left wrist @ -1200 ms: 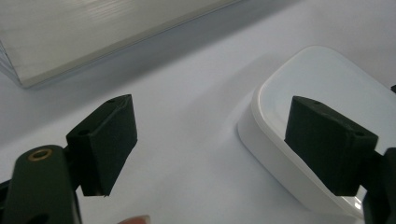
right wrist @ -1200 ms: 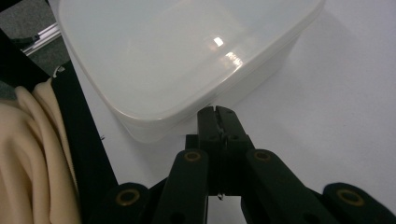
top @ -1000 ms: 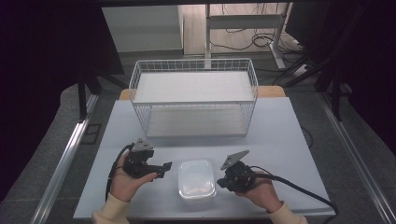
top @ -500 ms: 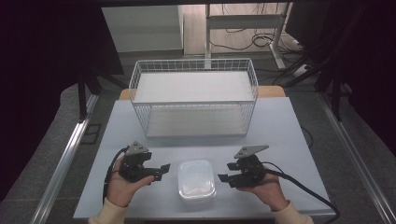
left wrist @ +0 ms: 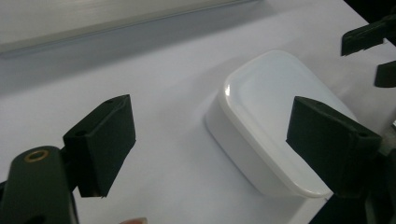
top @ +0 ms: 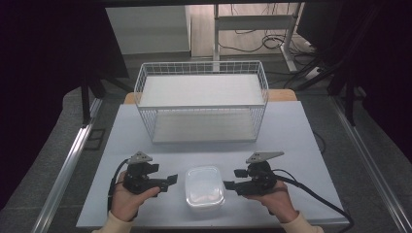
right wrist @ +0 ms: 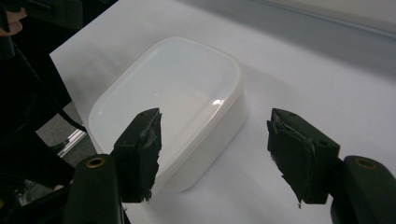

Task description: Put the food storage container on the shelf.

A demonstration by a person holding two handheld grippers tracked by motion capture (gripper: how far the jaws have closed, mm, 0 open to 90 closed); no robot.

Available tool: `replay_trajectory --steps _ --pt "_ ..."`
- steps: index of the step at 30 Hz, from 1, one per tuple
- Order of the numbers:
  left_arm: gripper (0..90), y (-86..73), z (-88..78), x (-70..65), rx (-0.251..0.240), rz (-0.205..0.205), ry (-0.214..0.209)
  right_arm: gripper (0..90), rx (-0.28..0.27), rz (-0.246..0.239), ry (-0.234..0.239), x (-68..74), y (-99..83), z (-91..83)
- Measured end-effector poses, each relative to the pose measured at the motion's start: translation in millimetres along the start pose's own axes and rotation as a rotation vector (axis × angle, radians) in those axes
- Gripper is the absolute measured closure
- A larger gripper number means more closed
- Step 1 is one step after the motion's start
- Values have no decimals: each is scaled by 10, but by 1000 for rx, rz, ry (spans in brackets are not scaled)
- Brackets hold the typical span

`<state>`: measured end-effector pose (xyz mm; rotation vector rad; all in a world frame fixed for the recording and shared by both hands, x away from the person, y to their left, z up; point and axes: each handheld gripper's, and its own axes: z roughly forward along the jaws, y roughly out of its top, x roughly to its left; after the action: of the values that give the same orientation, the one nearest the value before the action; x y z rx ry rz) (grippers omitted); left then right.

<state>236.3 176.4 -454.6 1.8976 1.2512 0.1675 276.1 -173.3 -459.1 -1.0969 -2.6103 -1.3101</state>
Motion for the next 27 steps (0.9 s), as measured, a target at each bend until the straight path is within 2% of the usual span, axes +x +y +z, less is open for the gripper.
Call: replay_trajectory --steps 4,6,10,14,17,19,21,22,23,24,25,27 --pt "143 -25 24 -36 10 -30 -38 353 11 12 14 17 -14 36" --pt "138 -43 48 -57 18 -44 -60 361 10 25 36 29 -17 55" --pt "176 -75 90 -117 24 -35 -75 370 15 30 55 63 -21 99" --pt "187 -103 134 -135 30 -52 -92 375 20 45 60 58 -35 146" --pt "206 -149 232 -122 47 -101 -132 383 21 64 56 46 -45 192" --pt "216 -161 260 -111 50 -115 -140 386 25 72 53 39 -49 209" --pt "257 -192 339 -72 60 -162 -184 396 35 92 42 20 -62 261" --pt "281 -192 339 -72 60 -162 -184 399 38 99 45 15 -65 277" --pt "303 -210 387 -41 64 -190 -219 403 39 107 47 10 -68 295" --pt "316 -210 387 -41 64 -190 -219 407 39 115 48 1 -70 312" --pt "328 -229 422 -23 64 -218 -244 412 39 126 52 -8 -71 328" --pt "349 -239 449 -6 66 -239 -263 425 39 147 58 -32 -71 352"
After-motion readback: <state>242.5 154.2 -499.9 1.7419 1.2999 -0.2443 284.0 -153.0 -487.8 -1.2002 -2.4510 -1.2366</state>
